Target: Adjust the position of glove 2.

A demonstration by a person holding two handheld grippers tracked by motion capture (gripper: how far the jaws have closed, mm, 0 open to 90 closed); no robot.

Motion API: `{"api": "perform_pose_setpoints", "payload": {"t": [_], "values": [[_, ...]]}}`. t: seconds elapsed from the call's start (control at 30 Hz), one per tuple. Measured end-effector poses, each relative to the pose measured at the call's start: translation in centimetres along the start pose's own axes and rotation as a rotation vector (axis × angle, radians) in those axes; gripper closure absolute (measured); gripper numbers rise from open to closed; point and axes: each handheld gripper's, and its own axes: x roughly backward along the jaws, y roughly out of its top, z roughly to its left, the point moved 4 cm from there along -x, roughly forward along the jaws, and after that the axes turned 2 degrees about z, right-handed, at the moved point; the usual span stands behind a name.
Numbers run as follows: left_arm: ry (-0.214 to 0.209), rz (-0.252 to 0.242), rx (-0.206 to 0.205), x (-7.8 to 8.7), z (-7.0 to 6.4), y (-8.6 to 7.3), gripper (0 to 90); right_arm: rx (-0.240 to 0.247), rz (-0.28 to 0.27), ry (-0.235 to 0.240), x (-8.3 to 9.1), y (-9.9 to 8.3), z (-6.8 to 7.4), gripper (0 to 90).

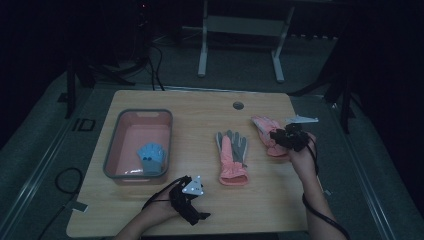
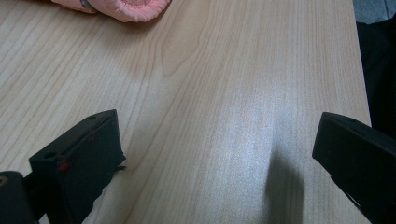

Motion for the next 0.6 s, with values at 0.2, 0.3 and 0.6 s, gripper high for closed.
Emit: {"api": "perform_pose_setpoints", "payload": {"t": [0.2,0.3,0.6], "values": [[0.003,0.000,-0.003,0.0,0.0,0.0,1.7,0.003,0.018,-0.006,-1.1,0.6,-2.5,62.7],[0.000,-0.004,0.002,0.0,0.0,0.0,1.7,0.008,0.033,0.002,-1.9,0.8,-3.3,62.5],[-0.001,-0.001,0.004,0.0,0.1,-0.1,1.7,-0.039,0.099,0.042,-4.4,-0.3,-4.7,58.7]]}}
